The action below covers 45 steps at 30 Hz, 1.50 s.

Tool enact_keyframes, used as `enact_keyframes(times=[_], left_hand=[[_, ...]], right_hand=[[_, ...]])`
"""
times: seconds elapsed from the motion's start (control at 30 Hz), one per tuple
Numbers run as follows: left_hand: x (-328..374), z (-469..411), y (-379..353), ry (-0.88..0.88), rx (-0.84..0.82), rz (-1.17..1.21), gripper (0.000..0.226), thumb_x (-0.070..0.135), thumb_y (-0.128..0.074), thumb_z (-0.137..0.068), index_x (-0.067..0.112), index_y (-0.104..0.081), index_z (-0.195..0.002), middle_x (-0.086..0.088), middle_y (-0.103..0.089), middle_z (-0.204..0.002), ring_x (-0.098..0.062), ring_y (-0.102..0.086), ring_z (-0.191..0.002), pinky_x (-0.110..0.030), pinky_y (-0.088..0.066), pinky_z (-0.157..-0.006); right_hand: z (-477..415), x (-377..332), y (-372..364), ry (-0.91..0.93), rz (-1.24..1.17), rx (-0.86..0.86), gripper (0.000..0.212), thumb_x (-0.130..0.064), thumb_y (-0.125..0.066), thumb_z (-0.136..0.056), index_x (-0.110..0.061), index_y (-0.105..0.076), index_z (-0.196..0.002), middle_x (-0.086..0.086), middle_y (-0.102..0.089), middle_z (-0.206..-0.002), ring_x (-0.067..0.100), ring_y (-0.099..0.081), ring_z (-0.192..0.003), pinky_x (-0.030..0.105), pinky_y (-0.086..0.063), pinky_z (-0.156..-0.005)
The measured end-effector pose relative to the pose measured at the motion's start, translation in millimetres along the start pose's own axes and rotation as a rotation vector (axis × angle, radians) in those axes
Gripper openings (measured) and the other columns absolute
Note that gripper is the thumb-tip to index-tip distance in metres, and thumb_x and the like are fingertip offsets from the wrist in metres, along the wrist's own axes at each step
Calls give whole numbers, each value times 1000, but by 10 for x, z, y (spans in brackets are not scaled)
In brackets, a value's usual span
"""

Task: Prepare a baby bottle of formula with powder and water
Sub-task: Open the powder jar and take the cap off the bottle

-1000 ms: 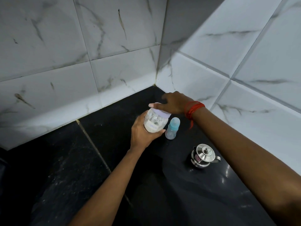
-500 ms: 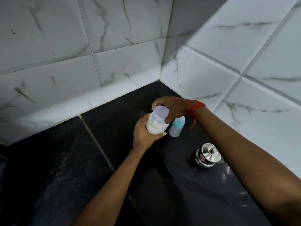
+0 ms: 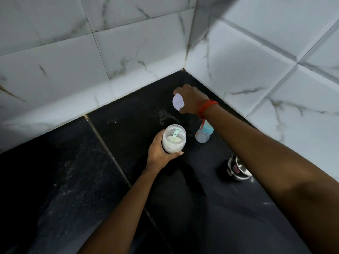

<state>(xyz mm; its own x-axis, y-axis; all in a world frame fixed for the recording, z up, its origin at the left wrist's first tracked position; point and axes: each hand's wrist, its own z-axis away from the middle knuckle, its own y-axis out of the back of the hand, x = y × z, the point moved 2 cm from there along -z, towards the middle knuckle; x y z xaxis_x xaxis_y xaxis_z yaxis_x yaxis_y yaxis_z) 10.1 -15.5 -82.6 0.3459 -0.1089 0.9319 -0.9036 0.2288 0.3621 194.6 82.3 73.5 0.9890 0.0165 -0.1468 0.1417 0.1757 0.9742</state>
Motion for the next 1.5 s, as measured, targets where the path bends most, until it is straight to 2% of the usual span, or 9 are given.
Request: enact_keyframes(times=[0.3, 0.47, 0.73, 0.9, 1.0, 1.1, 1.2, 1.4, 1.5], left_hand=[[-63, 20, 5, -57, 50, 13, 99, 40, -102, -59, 26, -52, -144, 10, -60, -141, -8, -57, -133, -38, -51, -111], [-58, 7, 7, -64, 43, 10, 99, 40, -102, -60, 27, -51, -144, 11, -59, -142, -9, -56, -134, -40, -50, -111], [-33, 40, 8, -32, 31, -15, 102, 42, -101, -59, 27, -49, -146, 10, -58, -143, -7, -56, -133, -37, -48, -113], [-61, 203, 35, 66, 51, -8, 112, 42, -99, -63, 21, -38, -154, 3, -56, -149, -12, -54, -136, -36, -48, -113], [-9, 487, 45, 118, 193, -21, 90, 31, -91, -77, 16, -43, -151, -1, -59, -141, -15, -57, -126, -42, -51, -108], [110, 810, 2, 23, 302, -62, 52, 24, -82, -88, 19, -56, -133, 4, -64, -122, -15, -61, -111, -49, -55, -98], [256, 988, -135, -153, 160, -96, 42, 24, -81, -89, 22, -60, -126, 7, -63, -117, -10, -62, -106, -45, -57, -92], [577, 765, -347, -201, -85, -64, 82, 40, -86, -83, 21, -47, -153, 6, -51, -155, -12, -50, -141, -32, -45, -114], [702, 651, -334, -188, -178, -35, 92, 37, -89, -81, 17, -43, -157, 11, -47, -156, -3, -42, -143, -14, -36, -113]], right_hand=[[-159, 106, -767, -124, 112, -280, 76, -19, -82, -74, -20, -46, -141, 14, -47, -137, 39, -56, -120, 50, -51, -96], [-150, 104, -833, -127, 115, -265, 73, -20, -77, -78, -18, -44, -143, 14, -47, -140, 38, -53, -124, 50, -50, -99], [271, 272, -153, -156, 94, -18, 67, -50, -67, -88, -18, -46, -143, 13, -52, -138, 35, -48, -128, 47, -48, -98], [780, 525, -123, -277, 10, -76, 63, -57, -71, -79, -20, -58, -129, 10, -62, -127, 33, -58, -117, 45, -52, -96], [1009, 541, -229, -323, -71, -73, 54, -48, -74, -76, -23, -61, -122, 8, -66, -119, 31, -64, -106, 42, -55, -88], [1172, 488, -292, -343, -155, -8, 47, -37, -72, -77, -26, -59, -120, 8, -66, -115, 31, -66, -101, 42, -57, -84], [1308, 472, -320, -346, -216, 37, 43, -34, -74, -75, -25, -63, -116, 8, -68, -113, 31, -66, -100, 41, -57, -84], [1659, 422, -157, -161, -249, -13, 46, -38, -80, -73, -29, -67, -115, -2, -70, -112, 19, -65, -102, 32, -54, -87], [1900, 338, -43, -31, -271, -78, 45, -31, -82, -71, -33, -68, -114, -11, -68, -110, 11, -64, -101, 26, -52, -88]])
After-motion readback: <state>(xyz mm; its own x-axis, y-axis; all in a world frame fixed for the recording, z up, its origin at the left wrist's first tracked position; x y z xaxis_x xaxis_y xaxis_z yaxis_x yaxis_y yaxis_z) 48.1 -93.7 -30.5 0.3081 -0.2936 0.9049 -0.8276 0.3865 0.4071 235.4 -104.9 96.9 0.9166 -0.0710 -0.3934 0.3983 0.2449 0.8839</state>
